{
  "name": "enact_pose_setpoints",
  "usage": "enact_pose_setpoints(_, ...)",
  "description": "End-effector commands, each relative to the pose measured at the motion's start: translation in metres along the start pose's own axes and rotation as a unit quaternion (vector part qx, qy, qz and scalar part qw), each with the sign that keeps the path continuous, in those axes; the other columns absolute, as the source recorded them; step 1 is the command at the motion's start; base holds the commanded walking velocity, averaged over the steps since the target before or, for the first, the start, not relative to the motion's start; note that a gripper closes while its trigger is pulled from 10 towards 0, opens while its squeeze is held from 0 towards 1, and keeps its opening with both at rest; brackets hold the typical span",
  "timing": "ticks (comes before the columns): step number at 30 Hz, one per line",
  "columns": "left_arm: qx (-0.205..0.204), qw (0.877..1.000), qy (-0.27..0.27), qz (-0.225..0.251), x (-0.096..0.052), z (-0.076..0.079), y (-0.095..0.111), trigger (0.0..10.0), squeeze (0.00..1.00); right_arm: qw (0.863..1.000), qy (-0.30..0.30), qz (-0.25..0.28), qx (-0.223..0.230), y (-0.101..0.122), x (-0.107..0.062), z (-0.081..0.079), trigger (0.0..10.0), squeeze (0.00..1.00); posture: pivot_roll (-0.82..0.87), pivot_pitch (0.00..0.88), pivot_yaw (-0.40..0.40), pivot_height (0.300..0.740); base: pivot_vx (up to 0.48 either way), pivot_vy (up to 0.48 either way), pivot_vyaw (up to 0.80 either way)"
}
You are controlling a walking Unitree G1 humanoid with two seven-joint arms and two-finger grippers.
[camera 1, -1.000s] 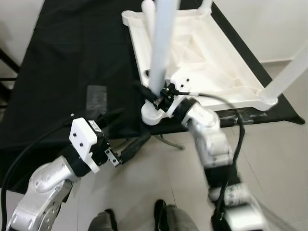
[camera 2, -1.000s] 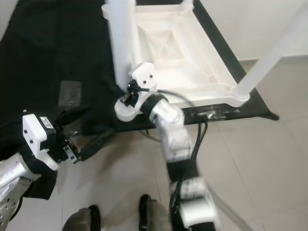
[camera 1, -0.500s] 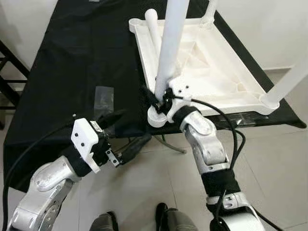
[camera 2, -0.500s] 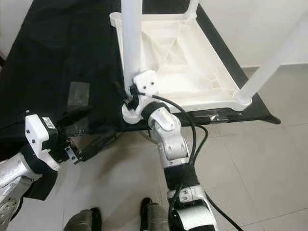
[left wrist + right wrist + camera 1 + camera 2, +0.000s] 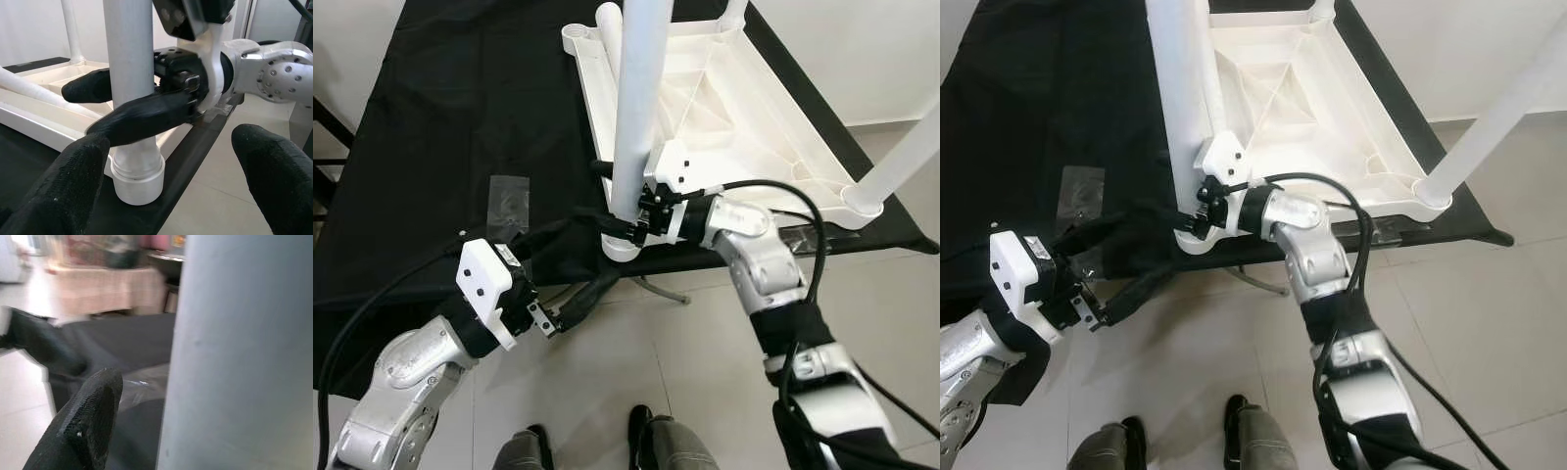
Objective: Building children table
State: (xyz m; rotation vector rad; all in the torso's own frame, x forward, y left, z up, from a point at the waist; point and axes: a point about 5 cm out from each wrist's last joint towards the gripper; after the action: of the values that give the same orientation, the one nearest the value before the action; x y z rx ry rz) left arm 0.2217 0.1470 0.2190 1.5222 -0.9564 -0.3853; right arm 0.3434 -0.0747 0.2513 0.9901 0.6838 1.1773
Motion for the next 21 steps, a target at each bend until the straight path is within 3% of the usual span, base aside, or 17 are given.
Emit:
enact_pose_setpoints(1,0.000,1.000,-0.003,-0.001,0.000,0.003,-0.002,10.0,0.00,0.998,0.059,0.018,0.004,0.005,0.005,-0.002,10.0,0.00,0.05,0.265,-0.090,0.740,0.000,0.000,0.00)
enact_pose_setpoints(4,0.001,1.000,-0.003,-0.001,0.000,0.003,-0.002,10.0,0.00,0.996,0.082,0.022,0.012,0.009,0.006,0.007,10.0,0.00,0.05,0.263,-0.089,0.740,0.000,0.000,0.00)
enact_pose_setpoints(5,0.001,1.000,-0.003,-0.001,0.000,0.003,-0.002,10.0,0.00,0.996,0.086,0.021,0.015,0.009,0.006,0.010,6.7,0.00,0.06,0.264,-0.088,0.740,0.000,0.000,0.00)
enact_pose_setpoints(7,0.001,1.000,-0.003,-0.001,0.000,0.003,-0.002,10.0,0.00,0.996,0.086,0.021,0.015,0.009,0.006,0.010,6.7,0.00,0.06,0.264,-0.088,0.740,0.000,0.000,0.00)
enact_pose_setpoints(8,0.002,1.000,-0.002,-0.001,0.000,0.003,-0.001,10.0,0.00,0.996,0.089,0.023,0.018,0.010,0.006,0.013,0.0,0.00,0.06,0.264,-0.088,0.740,0.000,0.000,0.00)
enact_pose_setpoints(21,-0.001,1.000,-0.004,-0.003,-0.002,0.005,-0.001,10.0,0.00,0.995,0.089,0.020,0.031,0.001,-0.004,0.016,0.0,0.00,0.06,0.261,-0.082,0.740,0.000,0.000,0.00)
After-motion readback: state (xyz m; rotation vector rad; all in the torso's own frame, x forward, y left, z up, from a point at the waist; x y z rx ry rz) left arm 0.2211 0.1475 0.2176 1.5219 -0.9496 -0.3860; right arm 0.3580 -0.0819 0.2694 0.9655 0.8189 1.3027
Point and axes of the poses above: a point about 5 cm out from each wrist's last joint towards the gripper, its own x axis pointing out of the wrist towards the gripper, its own y axis along the axis of the wrist's last joint, z = x × y, and after that the axes turned 4 degrees about -x, right-handed
